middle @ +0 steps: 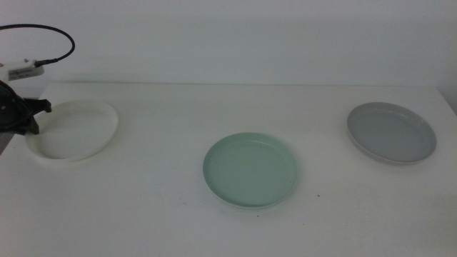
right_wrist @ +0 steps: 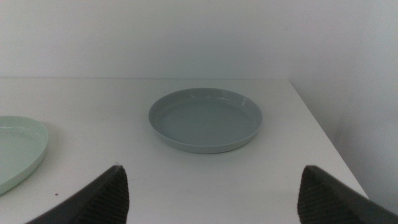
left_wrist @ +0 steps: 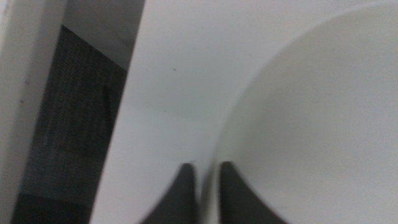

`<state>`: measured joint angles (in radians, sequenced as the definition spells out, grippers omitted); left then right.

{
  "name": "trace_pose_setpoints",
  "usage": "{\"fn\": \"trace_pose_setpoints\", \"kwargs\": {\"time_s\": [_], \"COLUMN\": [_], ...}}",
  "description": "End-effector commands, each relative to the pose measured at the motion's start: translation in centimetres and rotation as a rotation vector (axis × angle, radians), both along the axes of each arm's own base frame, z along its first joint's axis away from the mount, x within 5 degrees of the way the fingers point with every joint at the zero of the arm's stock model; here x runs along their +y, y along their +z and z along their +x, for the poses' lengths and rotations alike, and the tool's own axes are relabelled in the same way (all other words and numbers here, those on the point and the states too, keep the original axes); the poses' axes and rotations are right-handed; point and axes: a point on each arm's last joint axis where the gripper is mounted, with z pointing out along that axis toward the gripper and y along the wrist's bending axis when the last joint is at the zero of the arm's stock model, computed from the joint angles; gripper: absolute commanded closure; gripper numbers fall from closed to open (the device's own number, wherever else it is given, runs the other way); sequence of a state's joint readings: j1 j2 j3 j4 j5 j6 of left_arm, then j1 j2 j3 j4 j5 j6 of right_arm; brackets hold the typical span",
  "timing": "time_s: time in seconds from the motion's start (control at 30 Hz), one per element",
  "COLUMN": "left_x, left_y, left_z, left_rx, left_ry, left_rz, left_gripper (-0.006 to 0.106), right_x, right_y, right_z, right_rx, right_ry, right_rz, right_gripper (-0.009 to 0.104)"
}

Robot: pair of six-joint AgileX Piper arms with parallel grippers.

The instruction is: Stack the three bowls on top of each other.

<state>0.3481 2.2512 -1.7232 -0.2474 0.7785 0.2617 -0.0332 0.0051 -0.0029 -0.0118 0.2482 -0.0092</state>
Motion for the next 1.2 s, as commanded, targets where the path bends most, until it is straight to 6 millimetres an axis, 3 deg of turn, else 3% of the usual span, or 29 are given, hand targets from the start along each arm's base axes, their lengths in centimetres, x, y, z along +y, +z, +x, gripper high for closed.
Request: {"fn": "trace_pose_setpoints", "kwargs": {"time_s": [0.0, 0.13, 0.3, 0.43, 0.6, 0.83, 1.0, 1.17], "left_x": [-0.1, -0.3, -1.9, -6.5, -13.8, -23.5, -28.0, -30.5], "left_y": [0.3, 1.3, 6.4, 11.6, 15.0, 14.5, 13.9, 11.8], "left_z": [0.0, -0.3, -1.2, -2.1, -2.9, -4.0, -4.8, -5.0], "left_rx": [-0.005, 0.002, -0.05, -0.109, -0.146, -0.076, -0.058, -0.004], "left_ry": [0.014, 0.014, -0.028, -0.108, -0.261, -0.456, -0.513, -0.552], "left_rz": [-0.035, -0.063, -0.051, -0.084, -0.152, -0.199, -0.16, -0.162], "left_gripper": [0.099, 0.102, 0.102, 0.102, 0.102, 0.102, 0.102, 0.102], "right_x": [-0.1, -0.1, -0.1, -0.1, -0.1, -0.1, -0.1, -0.1], "right_y": [0.0, 0.0, 0.0, 0.0, 0.0, 0.0, 0.0, 0.0], "right_z": [0.0, 0.0, 0.0, 0.0, 0.0, 0.0, 0.0, 0.0], "right_rx": [-0.011, -0.011, -0.011, -0.011, -0.011, -0.011, -0.011, -0.011], "right_ry": [-0.007, -0.007, -0.007, -0.007, -0.007, -0.007, -0.007, -0.007], "right_rz": [-0.014, -0.014, -0.014, -0.014, -0.014, -0.014, -0.014, -0.014], "right_gripper": [0.004, 0.004, 0.004, 0.004, 0.004, 0.004, 0.004, 0.004]}}
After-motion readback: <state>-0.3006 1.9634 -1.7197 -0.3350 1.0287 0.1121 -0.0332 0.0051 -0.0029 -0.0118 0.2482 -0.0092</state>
